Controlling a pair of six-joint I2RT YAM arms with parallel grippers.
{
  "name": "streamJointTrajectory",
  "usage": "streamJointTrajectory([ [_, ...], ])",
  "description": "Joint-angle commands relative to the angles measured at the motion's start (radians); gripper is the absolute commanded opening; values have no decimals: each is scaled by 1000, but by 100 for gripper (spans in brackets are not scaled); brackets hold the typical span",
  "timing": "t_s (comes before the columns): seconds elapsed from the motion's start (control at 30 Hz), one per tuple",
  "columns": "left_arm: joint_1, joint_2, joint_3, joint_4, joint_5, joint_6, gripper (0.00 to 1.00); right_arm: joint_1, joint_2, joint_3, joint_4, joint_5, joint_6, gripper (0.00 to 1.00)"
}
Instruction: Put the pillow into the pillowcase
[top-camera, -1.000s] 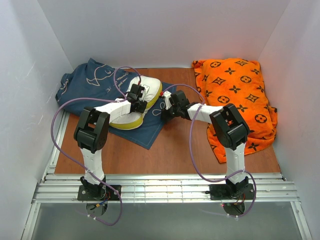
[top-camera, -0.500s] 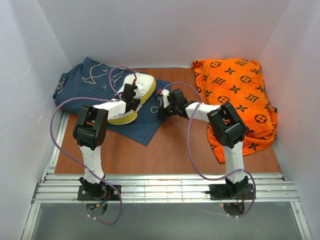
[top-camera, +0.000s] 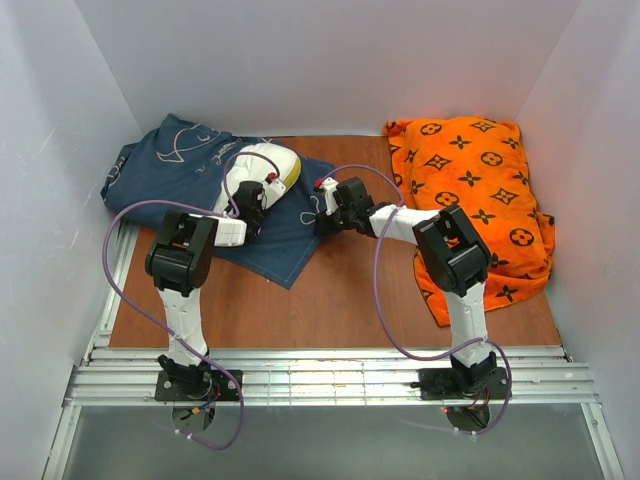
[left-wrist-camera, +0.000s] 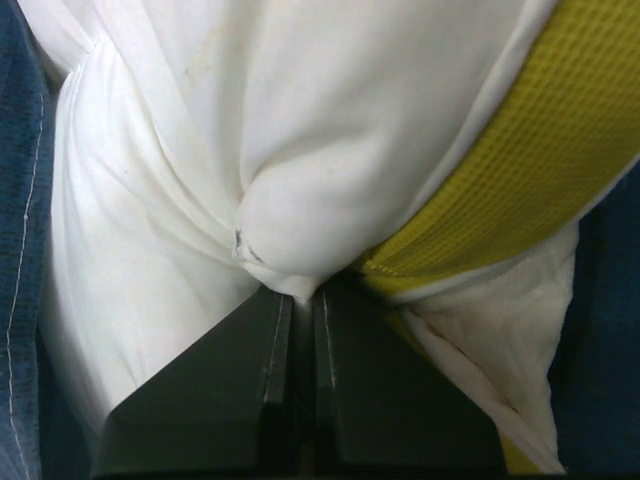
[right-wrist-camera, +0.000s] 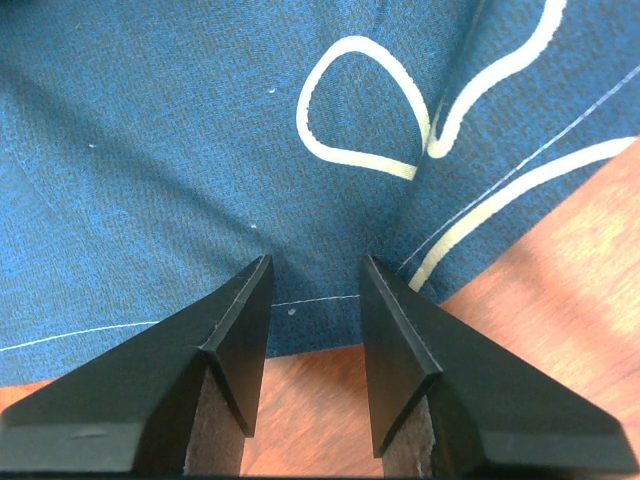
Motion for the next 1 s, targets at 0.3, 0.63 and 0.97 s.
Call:
streamJointTrajectory([
  [0.3, -35, 122, 110, -816, 139, -326, 0, -48, -185, -247, -485, -8, -81, 36],
  [0.63, -299, 237, 470, -1157, 518, -592, 0, -106, -519, -300, -506, -146, -106, 45],
  [0.97, -353, 245, 659, -1263, 807, -787, 0, -120, -448, -343, -194, -69, 47, 36],
])
